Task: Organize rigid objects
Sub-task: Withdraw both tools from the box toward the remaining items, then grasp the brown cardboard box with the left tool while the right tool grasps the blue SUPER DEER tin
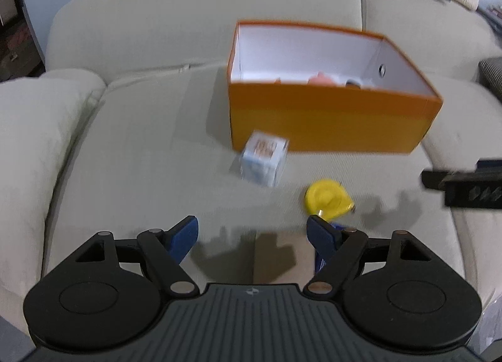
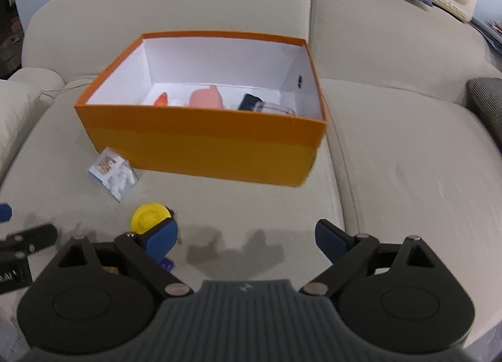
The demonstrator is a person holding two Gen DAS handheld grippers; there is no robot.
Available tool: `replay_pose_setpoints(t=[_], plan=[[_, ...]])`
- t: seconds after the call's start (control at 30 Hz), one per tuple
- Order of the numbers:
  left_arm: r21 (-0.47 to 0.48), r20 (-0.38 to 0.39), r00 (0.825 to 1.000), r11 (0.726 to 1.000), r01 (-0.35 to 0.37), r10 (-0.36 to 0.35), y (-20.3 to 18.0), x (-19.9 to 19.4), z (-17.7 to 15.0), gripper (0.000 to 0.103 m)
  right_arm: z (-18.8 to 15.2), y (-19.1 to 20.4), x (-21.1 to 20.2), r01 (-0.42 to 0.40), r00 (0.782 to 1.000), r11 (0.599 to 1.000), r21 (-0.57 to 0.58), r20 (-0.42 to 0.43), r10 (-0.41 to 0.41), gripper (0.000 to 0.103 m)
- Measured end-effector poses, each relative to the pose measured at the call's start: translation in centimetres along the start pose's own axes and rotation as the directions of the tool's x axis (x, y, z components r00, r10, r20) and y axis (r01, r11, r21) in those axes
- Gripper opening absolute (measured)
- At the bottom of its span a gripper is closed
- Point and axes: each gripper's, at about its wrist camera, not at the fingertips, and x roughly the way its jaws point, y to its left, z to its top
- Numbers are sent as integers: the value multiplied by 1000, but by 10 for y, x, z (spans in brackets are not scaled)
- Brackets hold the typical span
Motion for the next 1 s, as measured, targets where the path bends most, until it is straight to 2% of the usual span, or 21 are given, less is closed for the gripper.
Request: replay_pose_setpoints(t=[0.2,0.5,0.67,0.87,1.0], plan=[[30,-38,999,999,-12,13,-3,18,-9,92,-2,-2,-1,5,1000,1000,-4,2,-5,96],[70,-104,994,997,22,-14,-16,48,-20,93,3,-5,5,-7,1000,1000,3,-2,7,97],[37,-102,994,998,49,-45,-11,55,-19,102,6,-4,4,-24,1000,1000,8,3,24,97],[5,-123,987,995,103,-101,-8,51,-18,102,8,6,4,-50,999,999,-16,4,50,97],[38,-147,985,994,99,-92,-13,58,-24,102,9,10,5,-56,998,998,-31,1,57,97]])
